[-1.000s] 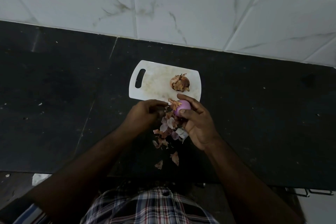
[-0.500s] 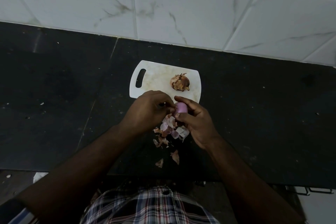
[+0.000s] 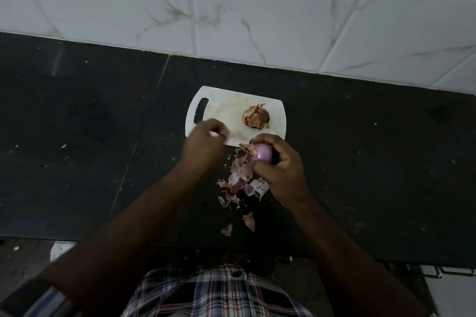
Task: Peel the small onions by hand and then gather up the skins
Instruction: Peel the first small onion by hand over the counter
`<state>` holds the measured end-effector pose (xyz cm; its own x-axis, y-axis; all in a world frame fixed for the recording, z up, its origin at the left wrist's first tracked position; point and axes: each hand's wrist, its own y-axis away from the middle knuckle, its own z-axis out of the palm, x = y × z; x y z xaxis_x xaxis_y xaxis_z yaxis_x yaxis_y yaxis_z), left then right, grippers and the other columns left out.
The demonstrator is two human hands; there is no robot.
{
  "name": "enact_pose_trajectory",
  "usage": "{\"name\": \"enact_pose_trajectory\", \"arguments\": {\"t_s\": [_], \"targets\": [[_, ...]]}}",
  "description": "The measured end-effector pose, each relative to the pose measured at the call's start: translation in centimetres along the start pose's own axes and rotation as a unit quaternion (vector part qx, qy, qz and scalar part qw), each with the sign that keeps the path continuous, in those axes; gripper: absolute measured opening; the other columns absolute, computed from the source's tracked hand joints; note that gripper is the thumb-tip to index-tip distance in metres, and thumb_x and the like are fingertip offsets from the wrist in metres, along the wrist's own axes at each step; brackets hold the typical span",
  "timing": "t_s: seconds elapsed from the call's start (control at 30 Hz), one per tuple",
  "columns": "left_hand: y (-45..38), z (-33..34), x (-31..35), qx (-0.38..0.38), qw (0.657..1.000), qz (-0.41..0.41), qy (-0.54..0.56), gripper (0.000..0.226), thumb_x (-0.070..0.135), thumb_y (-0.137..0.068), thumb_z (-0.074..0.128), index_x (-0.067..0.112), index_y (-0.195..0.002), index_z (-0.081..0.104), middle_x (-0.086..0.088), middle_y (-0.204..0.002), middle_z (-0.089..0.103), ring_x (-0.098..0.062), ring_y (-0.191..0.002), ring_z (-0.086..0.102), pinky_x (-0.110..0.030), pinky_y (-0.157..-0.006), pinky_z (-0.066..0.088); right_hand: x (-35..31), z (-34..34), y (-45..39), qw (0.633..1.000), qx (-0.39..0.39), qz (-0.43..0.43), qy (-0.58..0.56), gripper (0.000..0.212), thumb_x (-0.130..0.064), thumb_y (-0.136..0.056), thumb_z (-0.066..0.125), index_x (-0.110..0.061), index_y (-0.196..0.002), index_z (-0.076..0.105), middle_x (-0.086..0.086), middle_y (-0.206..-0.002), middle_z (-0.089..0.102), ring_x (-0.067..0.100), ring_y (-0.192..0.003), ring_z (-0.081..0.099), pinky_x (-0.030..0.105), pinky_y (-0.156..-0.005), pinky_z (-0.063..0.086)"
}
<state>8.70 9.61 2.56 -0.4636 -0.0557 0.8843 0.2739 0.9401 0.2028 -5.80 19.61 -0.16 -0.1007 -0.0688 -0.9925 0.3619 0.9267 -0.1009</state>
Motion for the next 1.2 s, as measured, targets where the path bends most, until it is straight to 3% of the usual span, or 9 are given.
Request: {"name": "enact_pose_trajectory", "arguments": {"t_s": [0.07, 0.27, 0.43, 0.63, 0.83, 0.97, 1.03, 1.1, 1.2], "targets": [[-1.2, -1.8, -0.5, 0.049, 0.998, -0.023, 0.033, 0.014, 0.015, -0.102, 0.052, 0.023, -0.094, 0.061, -0.001, -0.108, 0.065, -0.014, -0.081, 0.065, -0.023, -0.058, 0.045, 0.0, -0.3, 0.4, 1.000, -0.011, 0.011, -0.015, 0.039, 0.011, -0.075, 0.072, -0.008, -0.108, 0.066, -0.003, -0.105, 0.069, 0.013, -0.099, 0.066, 0.026, -0.080, 0.056], [0.2, 0.1, -2.4, -0.107, 0.991, 0.004, -0.077, 0.030, 0.030, -0.107, 0.040, 0.019, -0.087, 0.059, -0.003, -0.089, 0.068, -0.026, -0.079, 0.066, -0.034, -0.066, 0.049, 0.6, 0.2, 0.4, 0.991, 0.012, 0.086, -0.099, 0.041, 0.015, -0.077, 0.069, -0.014, -0.107, 0.067, -0.004, -0.104, 0.071, 0.019, -0.095, 0.068, 0.040, -0.081, 0.059], [1.1, 0.3, -2.9, -0.114, 0.990, 0.045, -0.075, 0.036, 0.052, -0.101, 0.048, 0.024, -0.089, 0.067, 0.004, -0.085, 0.069, -0.013, -0.078, 0.066, -0.032, -0.069, 0.052, 1.4, 0.1, 0.4, 0.989, 0.037, 0.101, -0.097, 0.039, 0.005, -0.074, 0.072, -0.017, -0.106, 0.068, 0.001, -0.105, 0.070, 0.023, -0.097, 0.069, 0.045, -0.083, 0.059], [2.1, 2.1, -1.3, -0.073, 0.996, 0.050, 0.034, 0.015, 0.037, -0.083, 0.080, 0.025, -0.080, 0.072, 0.010, -0.071, 0.072, 0.000, -0.065, 0.065, -0.023, -0.060, 0.050, 1.3, 0.5, 0.5, 0.995, 0.034, 0.082, -0.049, 0.036, 0.007, -0.080, 0.074, -0.013, -0.108, 0.065, 0.006, -0.106, 0.070, 0.017, -0.097, 0.070, 0.030, -0.079, 0.059], [2.0, 2.6, -1.3, -0.025, 0.999, 0.031, 0.035, 0.011, 0.025, -0.093, 0.070, 0.018, -0.085, 0.073, 0.003, -0.075, 0.071, -0.010, -0.070, 0.066, -0.026, -0.063, 0.049, 1.6, 1.5, 0.7, 0.996, 0.062, 0.066, -0.003, 0.036, -0.007, -0.077, 0.078, -0.017, -0.109, 0.067, 0.005, -0.109, 0.070, 0.022, -0.103, 0.069, 0.044, -0.086, 0.060], [1.8, 3.1, -1.4, -0.029, 0.980, -0.045, 0.190, 0.014, 0.012, -0.096, 0.065, 0.009, -0.085, 0.072, -0.015, -0.085, 0.073, -0.032, -0.081, 0.071, -0.041, -0.075, 0.061, 0.8, 1.4, 0.7, 0.996, 0.070, 0.058, -0.018, 0.035, 0.003, -0.077, 0.076, -0.015, -0.107, 0.069, 0.004, -0.103, 0.072, 0.020, -0.096, 0.071, 0.041, -0.081, 0.061], [0.6, 2.2, -0.9, 0.011, 0.957, -0.085, 0.277, 0.013, 0.009, -0.099, 0.059, 0.008, -0.090, 0.069, -0.013, -0.092, 0.071, -0.025, -0.075, 0.071, -0.034, -0.067, 0.060, 0.6, 2.1, 1.5, 0.997, 0.040, 0.062, -0.032, 0.033, 0.008, -0.078, 0.073, -0.010, -0.105, 0.068, 0.002, -0.098, 0.073, 0.015, -0.091, 0.071, 0.033, -0.075, 0.060], [-0.8, 0.9, -0.2, 0.016, 0.969, -0.060, 0.241, 0.013, 0.012, -0.102, 0.055, 0.006, -0.099, 0.066, -0.008, -0.094, 0.072, -0.015, -0.069, 0.071, -0.026, -0.061, 0.056, 0.9, 3.0, 2.4, 0.993, 0.024, 0.102, -0.044, 0.030, 0.004, -0.081, 0.073, -0.012, -0.105, 0.069, 0.001, -0.100, 0.072, 0.014, -0.091, 0.070, 0.029, -0.071, 0.060], [-1.4, 0.1, -0.1, -0.039, 0.991, -0.028, 0.125, 0.013, 0.011, -0.103, 0.054, 0.007, -0.100, 0.067, -0.007, -0.092, 0.075, -0.006, -0.060, 0.068, -0.018, -0.054, 0.053, 1.7, 2.2, 1.8, 0.981, 0.050, 0.165, -0.094, 0.024, -0.009, -0.083, 0.075, -0.018, -0.106, 0.072, 0.008, -0.108, 0.072, 0.032, -0.103, 0.070, 0.051, -0.086, 0.059]]}}
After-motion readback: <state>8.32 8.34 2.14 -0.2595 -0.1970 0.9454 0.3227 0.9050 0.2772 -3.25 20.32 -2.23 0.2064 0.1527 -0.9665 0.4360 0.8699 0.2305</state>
